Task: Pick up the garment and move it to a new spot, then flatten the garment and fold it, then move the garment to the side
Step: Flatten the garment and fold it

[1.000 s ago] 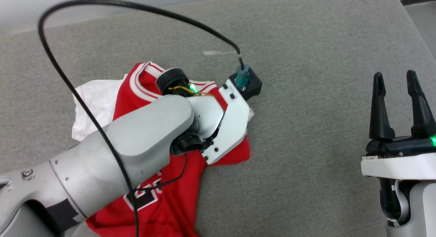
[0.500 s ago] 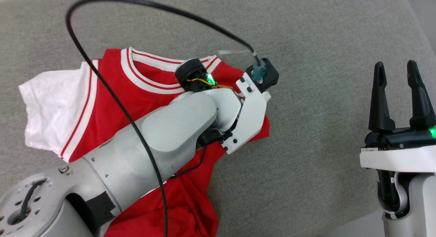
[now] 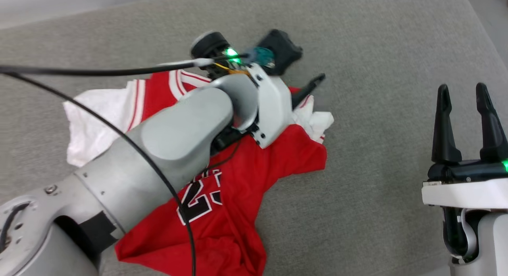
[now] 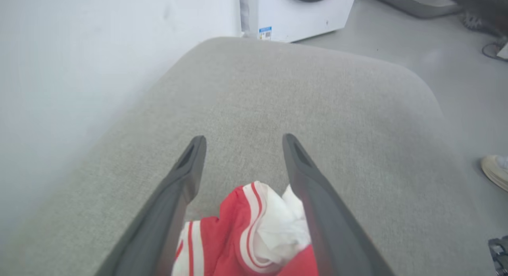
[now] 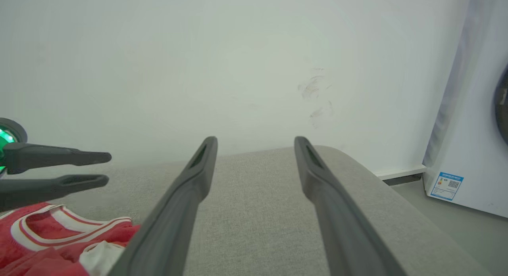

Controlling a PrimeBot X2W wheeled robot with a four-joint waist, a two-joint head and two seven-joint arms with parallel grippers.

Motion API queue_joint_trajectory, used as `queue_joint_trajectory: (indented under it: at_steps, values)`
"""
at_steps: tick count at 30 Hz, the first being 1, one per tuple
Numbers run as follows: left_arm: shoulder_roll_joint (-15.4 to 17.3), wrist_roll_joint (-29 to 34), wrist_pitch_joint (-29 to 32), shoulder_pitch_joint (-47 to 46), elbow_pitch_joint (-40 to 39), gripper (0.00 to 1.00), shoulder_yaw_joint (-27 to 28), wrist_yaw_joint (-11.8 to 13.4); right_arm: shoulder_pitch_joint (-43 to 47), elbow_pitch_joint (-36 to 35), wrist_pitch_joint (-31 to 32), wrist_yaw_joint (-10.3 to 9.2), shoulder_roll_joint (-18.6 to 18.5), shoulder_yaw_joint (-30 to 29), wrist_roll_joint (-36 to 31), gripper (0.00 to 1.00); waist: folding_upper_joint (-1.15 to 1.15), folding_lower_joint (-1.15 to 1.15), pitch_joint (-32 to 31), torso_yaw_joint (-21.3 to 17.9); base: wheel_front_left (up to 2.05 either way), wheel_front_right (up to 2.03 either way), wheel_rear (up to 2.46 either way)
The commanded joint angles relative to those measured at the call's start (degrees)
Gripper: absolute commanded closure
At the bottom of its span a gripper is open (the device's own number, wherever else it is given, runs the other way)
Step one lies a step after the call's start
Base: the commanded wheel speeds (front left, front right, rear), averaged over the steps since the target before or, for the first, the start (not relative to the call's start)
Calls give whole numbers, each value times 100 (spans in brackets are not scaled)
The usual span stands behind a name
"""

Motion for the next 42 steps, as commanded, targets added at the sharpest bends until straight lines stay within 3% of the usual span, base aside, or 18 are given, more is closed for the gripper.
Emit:
queue_joint_trajectory:
  at_steps: [1,6,9,14,18,21,24,32,36,39,42]
  values:
    - [90,35,-321,92,12,0,115,70,81,-21,-10,-2,-32,-25,-64,0,0,-1,-326,311,0,0,0]
    - [532,262,-1528,617,-167,0,623,890,171,-49,-10,-2,-233,-67,-135,0,0,-1,-718,678,0,0,0]
    - [870,477,-1672,1094,-543,0,1052,1526,168,-84,-10,-2,-405,-16,-160,0,0,-1,-873,885,0,0,0]
    - [1287,1250,-1674,2376,-1784,0,2342,2598,-95,-174,-10,-2,-795,216,-209,0,0,-1,-1017,1164,0,0,0]
    - [1272,1762,-1676,3571,-2591,0,3432,3204,-492,-211,-10,-2,-1190,592,-160,0,0,-1,-1081,1297,0,0,0]
    - [1109,2118,-1677,4421,-2971,0,4114,3432,-898,-5,120,-2,-1603,1164,-19,0,0,-1,-1111,1362,0,0,0]
    - [890,2397,-1677,5132,-3176,0,4596,3439,-1422,210,797,-3,-2119,2027,356,0,0,-1,-1132,1421,0,0,0]
    - [390,3021,-1678,5989,-3407,0,5332,3051,-3117,349,3442,-5,-3414,4913,2082,0,0,-1,-1018,1612,0,0,0]
    - [160,3261,-1678,6027,-3422,0,5551,2838,-3911,523,4755,-3,-3622,6035,3103,0,0,-1,-821,1719,0,0,0]
    - [-45,3420,-1678,5923,-3400,0,5676,2678,-4327,761,5475,-3,-3563,6595,3801,0,0,-1,-620,1803,0,0,0]
    - [-224,3561,-1678,5797,-3382,0,5783,2510,-4703,1032,6039,-3,-3533,7152,4099,0,0,-1,-394,1901,0,0,0]
